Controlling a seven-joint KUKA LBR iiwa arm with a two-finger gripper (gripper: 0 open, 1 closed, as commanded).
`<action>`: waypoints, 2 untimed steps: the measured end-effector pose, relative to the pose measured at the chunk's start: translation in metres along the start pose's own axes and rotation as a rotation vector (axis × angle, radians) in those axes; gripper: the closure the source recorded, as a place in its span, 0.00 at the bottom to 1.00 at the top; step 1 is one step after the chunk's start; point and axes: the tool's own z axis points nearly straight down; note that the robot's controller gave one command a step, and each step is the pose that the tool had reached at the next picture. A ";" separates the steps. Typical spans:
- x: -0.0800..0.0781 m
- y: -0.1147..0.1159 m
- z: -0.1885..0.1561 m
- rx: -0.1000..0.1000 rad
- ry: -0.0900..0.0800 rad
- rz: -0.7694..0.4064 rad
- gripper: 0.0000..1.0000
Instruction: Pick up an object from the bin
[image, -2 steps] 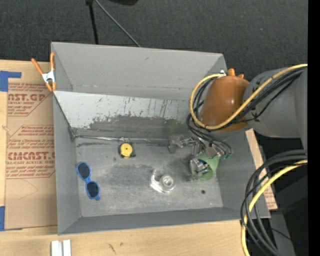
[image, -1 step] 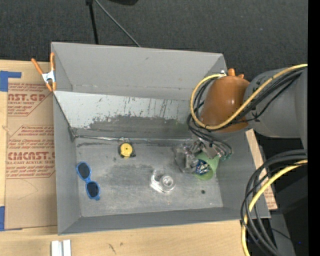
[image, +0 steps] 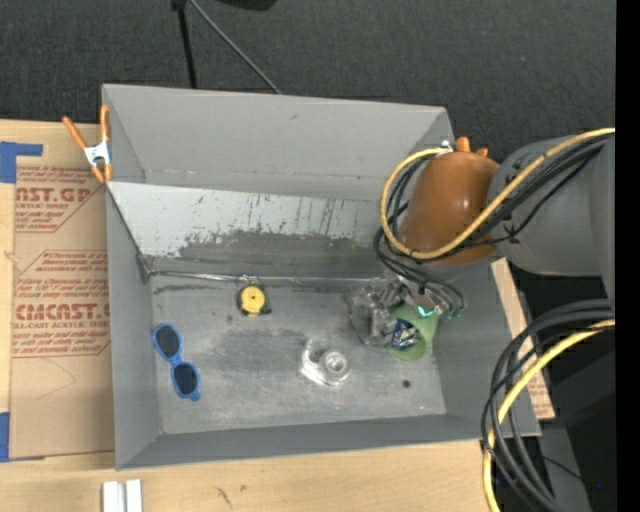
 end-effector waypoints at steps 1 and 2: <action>0.024 -0.049 -0.020 0.001 0.003 -0.175 0.00; 0.075 -0.002 0.001 -0.004 0.005 -0.394 0.00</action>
Offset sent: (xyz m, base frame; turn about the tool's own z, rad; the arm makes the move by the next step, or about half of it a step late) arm -0.0019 -0.0539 0.0198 -0.1783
